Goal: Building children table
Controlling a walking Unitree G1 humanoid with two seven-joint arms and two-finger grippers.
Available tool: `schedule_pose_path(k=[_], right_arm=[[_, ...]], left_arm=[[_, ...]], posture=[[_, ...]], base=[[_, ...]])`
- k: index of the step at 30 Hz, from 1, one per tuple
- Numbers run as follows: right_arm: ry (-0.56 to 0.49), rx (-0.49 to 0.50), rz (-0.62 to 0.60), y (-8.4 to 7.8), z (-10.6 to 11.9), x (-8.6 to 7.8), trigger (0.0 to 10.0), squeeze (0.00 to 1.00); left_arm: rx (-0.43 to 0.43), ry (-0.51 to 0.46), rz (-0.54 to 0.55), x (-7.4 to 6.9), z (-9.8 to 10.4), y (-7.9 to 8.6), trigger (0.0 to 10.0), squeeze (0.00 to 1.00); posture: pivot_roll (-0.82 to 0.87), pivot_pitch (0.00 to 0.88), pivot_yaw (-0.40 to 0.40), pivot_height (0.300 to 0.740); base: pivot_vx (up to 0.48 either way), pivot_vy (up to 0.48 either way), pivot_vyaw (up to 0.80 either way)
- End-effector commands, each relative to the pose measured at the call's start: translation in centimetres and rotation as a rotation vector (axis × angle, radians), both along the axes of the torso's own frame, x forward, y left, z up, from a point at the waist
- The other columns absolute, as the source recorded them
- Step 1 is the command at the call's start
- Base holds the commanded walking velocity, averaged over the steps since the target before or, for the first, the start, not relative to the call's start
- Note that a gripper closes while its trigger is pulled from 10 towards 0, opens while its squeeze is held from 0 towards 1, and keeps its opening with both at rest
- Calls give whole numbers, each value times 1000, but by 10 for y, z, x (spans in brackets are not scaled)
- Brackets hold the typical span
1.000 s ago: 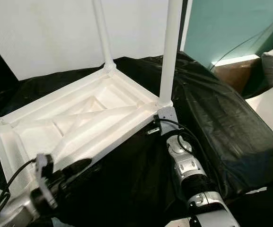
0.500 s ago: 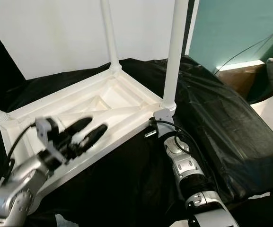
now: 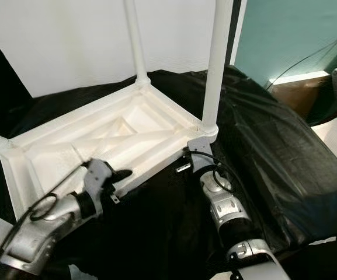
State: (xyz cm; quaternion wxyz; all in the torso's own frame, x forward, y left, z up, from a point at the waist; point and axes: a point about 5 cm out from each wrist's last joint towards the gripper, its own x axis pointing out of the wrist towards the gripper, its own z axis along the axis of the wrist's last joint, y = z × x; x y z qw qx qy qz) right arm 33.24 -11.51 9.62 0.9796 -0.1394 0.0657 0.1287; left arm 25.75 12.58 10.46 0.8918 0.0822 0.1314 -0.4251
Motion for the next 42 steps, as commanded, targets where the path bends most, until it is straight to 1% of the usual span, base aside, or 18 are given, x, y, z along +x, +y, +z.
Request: schedule_pose_path(k=[1,3,7,11,12,17,18,20,22,23,24,25,29,30,33,34,38,42], right_arm=[[12,-1,-1,1,-2,-2,10000,0],[12,2,4,4,-2,-2,10000,0],[10,4,5,4,-1,-3,10000,0],[10,3,2,3,-1,-3,10000,0],[12,-2,-6,-1,-1,-2,10000,0],[13,-3,-8,-1,-1,-1,10000,0],[24,-35,-11,-8,-1,4,10000,0],[24,-35,-11,-8,-1,4,10000,0],[46,-99,-25,-26,2,19,10000,0],[52,-114,-33,-32,5,24,10000,0],[52,-114,-33,-32,5,24,10000,0],[54,-122,-38,-35,9,29,10000,0],[54,-125,-40,-37,13,33,10000,0],[50,-131,-38,-37,18,38,10000,0],[48,-135,-37,-37,21,41,10000,0],[42,-135,-25,-34,25,44,10000,0],[45,-130,0,-27,30,49,10000,0],[47,-130,3,-26,30,50,10000,0]], left_arm=[[37,6,65,5,-4,5,10000,0],[27,0,87,9,-4,2,10000,0],[92,13,134,14,-11,2,10000,0],[132,43,107,12,-16,2,10000,0],[123,97,40,5,-18,0,10000,0],[121,110,22,4,-19,0,10000,0],[170,101,-20,3,-22,4,6078,0],[170,101,-20,3,-22,4,6078,0],[229,91,-152,-4,-25,5,4627,0],[229,97,-197,-7,-25,4,4627,0],[229,97,-197,-7,-25,4,4627,0],[219,106,-237,-11,-24,0,3686,0],[212,112,-256,-12,-24,-2,3255,0],[197,116,-258,-11,-24,-5,1608,0],[187,119,-256,-10,-25,-6,1608,0],[170,123,-256,-8,-24,-9,0,0],[113,135,-285,-7,-21,-22,0,0],[111,134,-290,-7,-21,-24,0,0]], posture=[[11,6,63,740],[4,3,66,740],[0,0,68,740],[-1,0,67,740],[2,0,66,740],[2,0,66,740],[4,0,69,740],[4,0,69,740],[14,0,69,740],[14,0,69,740],[14,0,69,740],[21,0,72,740],[31,0,72,740],[42,0,72,740],[42,0,72,740],[53,2,70,740],[57,8,69,740],[57,8,69,740]], base=[[0,0,0],[0,0,0],[0,0,0],[0,0,0],[0,0,0],[0,0,0],[0,0,0],[0,0,0],[0,0,0],[0,0,0],[0,0,0],[0,0,0],[0,0,0],[0,0,0],[0,0,0],[0,0,0],[0,0,0],[0,0,0]])
